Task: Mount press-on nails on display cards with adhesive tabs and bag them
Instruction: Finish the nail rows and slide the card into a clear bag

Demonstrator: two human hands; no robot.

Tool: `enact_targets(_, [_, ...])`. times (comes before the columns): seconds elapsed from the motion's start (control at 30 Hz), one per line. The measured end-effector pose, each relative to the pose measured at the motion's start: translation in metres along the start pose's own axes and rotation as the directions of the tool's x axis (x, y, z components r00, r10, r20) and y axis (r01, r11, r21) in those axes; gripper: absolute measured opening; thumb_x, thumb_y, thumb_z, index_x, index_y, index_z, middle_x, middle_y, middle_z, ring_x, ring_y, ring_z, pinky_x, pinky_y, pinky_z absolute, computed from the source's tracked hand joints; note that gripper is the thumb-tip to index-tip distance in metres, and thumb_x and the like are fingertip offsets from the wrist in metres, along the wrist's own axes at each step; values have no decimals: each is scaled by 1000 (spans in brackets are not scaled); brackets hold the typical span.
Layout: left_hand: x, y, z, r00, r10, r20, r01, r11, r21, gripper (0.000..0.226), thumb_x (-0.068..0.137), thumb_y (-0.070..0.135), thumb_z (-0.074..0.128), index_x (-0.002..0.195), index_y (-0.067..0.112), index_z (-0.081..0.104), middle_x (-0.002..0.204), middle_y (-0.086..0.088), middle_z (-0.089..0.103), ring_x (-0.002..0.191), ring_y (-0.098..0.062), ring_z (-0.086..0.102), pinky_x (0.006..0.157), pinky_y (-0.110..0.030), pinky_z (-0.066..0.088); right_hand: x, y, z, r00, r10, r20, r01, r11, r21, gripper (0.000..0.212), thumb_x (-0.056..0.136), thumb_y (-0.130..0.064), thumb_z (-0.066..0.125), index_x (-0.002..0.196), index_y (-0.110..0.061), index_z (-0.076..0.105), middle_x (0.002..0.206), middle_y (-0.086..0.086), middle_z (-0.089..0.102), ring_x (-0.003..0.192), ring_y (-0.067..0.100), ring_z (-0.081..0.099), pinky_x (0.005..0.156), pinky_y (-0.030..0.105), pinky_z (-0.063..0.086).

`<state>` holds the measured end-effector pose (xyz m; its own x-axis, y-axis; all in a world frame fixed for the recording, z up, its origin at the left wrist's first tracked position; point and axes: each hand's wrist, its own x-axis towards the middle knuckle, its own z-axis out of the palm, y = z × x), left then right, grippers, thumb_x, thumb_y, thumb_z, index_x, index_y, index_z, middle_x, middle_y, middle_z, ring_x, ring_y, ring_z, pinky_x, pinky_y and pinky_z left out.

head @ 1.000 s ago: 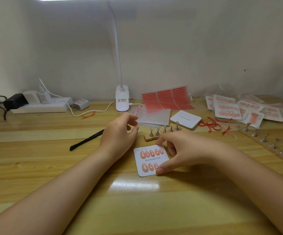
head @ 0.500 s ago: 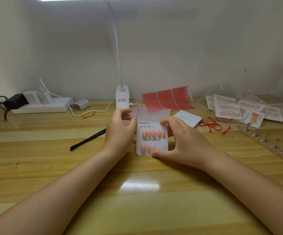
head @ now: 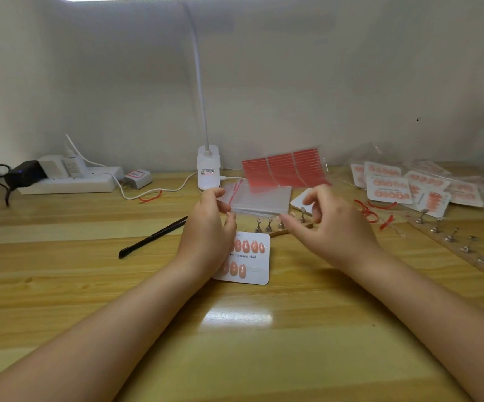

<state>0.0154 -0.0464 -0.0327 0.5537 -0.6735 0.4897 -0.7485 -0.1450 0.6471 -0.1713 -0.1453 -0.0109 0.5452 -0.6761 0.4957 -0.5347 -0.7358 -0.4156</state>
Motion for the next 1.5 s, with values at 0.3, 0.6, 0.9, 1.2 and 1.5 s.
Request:
enact_targets(0.3, [1,-1,-2,999,-20,38,20,1000,-9,48,93,16,62,137,16,42,99,7,57,77,-6,52,70,-20,41,19,39,4,932,111,346,-88,993,-83,50,80,-59,64,121,-32,61,72,-19,51,76,5,52,62,27,40])
enact_targets(0.6, [3,-5,-2,998,-58,34,59,997,-43,49,92,14,63,136,16,42,96,10,58,71,-7,53,63,-17,41,19,54,0,940,19,341,-74,986,149,27,76,-39,78,89,-26,59,59,-8,58,51,-2,50,52,11,38])
enact_targets(0.9, [4,-7,-1,997,-51,51,53,998,-30,51,91,16,65,136,18,42,96,10,58,68,-3,52,59,-13,36,16,51,4,990,-36,134,5,975,224,24,79,-29,78,92,-23,60,71,-5,60,61,-2,52,59,8,40])
enact_targets(1.2, [4,-8,0,997,-53,49,55,998,-35,50,92,16,64,136,19,41,97,10,59,67,-3,53,56,-12,39,15,37,2,975,-186,-119,207,956,208,24,81,-24,75,97,-20,57,75,-7,56,69,7,54,65,13,44])
enact_targets(1.5, [3,-6,0,999,-38,36,40,999,-37,49,92,14,64,136,17,42,98,10,60,67,-2,51,59,-13,37,13,37,9,992,-129,-8,127,960,248,22,81,-24,76,94,-19,59,70,-7,56,65,1,52,64,7,39])
